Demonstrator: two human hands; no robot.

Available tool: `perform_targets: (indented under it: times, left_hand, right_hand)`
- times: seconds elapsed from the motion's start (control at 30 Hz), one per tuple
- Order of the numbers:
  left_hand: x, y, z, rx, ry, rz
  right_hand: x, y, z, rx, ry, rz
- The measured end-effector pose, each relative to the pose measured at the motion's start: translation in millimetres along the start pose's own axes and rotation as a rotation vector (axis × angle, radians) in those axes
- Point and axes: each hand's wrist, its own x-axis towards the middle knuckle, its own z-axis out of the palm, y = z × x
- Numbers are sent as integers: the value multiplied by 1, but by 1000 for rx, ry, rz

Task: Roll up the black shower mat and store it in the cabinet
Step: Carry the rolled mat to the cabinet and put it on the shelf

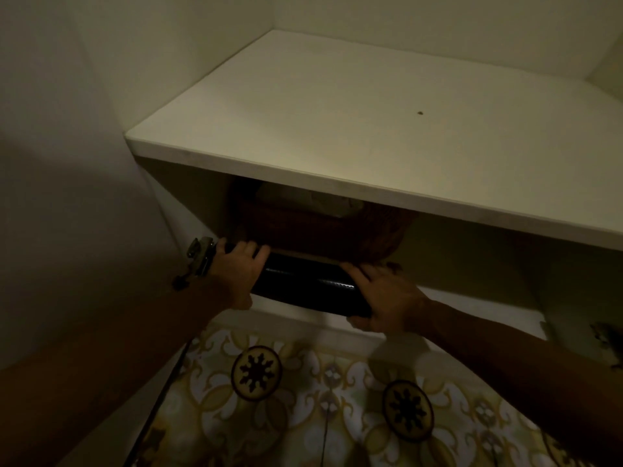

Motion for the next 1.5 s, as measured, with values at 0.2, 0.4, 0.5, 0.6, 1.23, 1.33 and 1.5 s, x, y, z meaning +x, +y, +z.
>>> perform_targets:
  times: [0.2, 0.4, 0.5, 0.6, 1.23, 1.33, 1.5]
  left_hand:
    - [-13, 4, 8, 83, 77, 78]
    - [-13, -5, 2, -29, 39, 58]
    - [-14, -5, 0, -23, 15, 66]
    - [-13, -6, -2, -10, 42, 77]
    - [-14, -7, 4, 16, 96, 56]
    - [-18, -8, 6, 51, 116, 67]
    - [-17, -5, 2, 105, 98, 72]
  right_hand:
    - [-4, -5, 0, 32, -57, -9]
    - [-5, -7, -2, 91, -79, -3]
    - [-7, -6, -4, 142, -80, -11]
    - [-4, -6, -6, 201, -61, -12]
    - [5, -8, -18, 84, -103, 44]
    - [1, -7, -17, 90, -101, 62]
    - [-6, -5, -15, 62, -89, 81]
